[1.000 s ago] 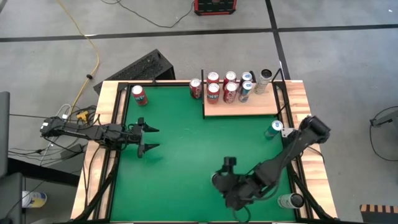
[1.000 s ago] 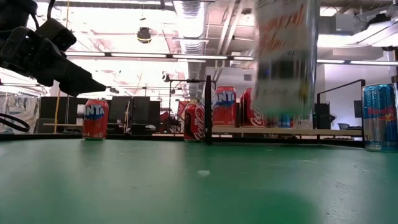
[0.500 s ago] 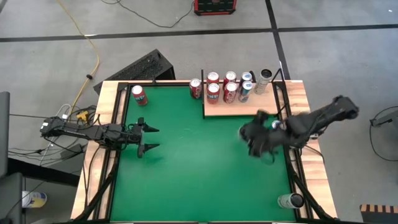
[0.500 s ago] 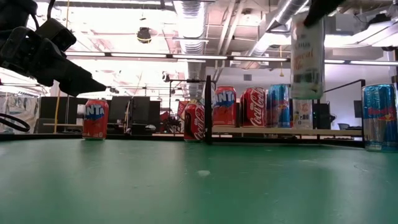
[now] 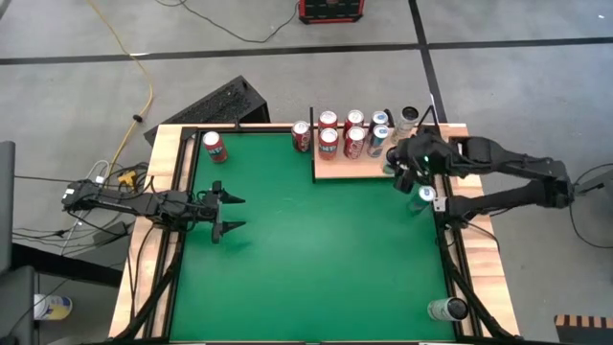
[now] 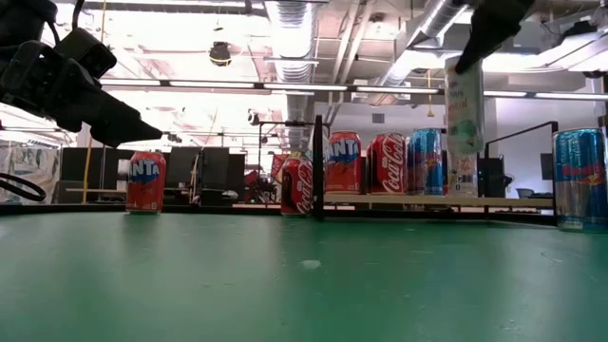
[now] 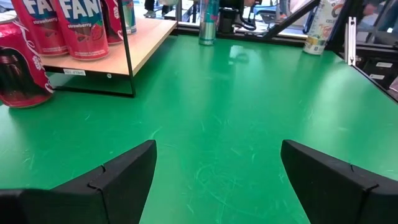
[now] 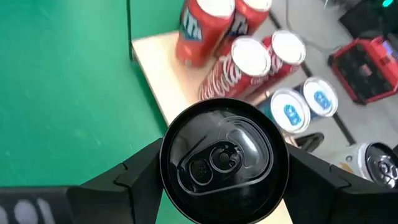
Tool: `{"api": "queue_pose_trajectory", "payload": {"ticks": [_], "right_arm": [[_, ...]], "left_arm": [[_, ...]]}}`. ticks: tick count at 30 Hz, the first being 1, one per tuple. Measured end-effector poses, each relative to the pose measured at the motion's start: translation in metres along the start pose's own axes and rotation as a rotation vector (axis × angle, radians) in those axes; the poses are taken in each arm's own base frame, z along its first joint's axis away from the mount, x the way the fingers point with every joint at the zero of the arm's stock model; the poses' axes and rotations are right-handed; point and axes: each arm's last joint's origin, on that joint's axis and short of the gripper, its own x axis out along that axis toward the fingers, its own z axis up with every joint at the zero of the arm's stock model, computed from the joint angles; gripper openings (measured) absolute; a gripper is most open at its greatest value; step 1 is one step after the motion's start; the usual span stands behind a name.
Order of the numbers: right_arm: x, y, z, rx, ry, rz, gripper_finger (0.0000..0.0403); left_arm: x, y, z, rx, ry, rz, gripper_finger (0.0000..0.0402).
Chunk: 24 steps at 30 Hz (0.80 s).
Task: Place canned beverage on shelf
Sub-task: Put the left yellow soda can on the shelf aligned with the other yellow soda can
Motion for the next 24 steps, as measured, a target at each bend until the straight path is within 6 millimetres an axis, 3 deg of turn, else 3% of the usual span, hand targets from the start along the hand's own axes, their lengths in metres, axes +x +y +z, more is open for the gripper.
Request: {"api": "queue_pose_trajectory", "payload": {"ticks": [5, 11, 19, 24], "right_arm": [[0.011, -0.021, 0.001, 0.036, 0.028, -0.007, 0.0282], [0.011, -0.047, -0.007, 0.123, 0.050, -0.056, 0.0282], [0.042, -0.058, -0.036, 0.200, 0.078, -0.064, 0.0282], [0.043, -0.065, -0.048, 0.227, 0.040, -0.055, 0.0282]], "left_arm": [[0.000, 0.000, 0.000, 0.000, 0.000, 0.000, 0.0330], [0.000, 0.000, 0.000, 0.000, 0.000, 0.000, 0.0330], [0.000, 0.000, 0.000, 0.000, 0.000, 0.000, 0.0330], [0.000, 0.000, 0.000, 0.000, 0.000, 0.000, 0.0330]]}}
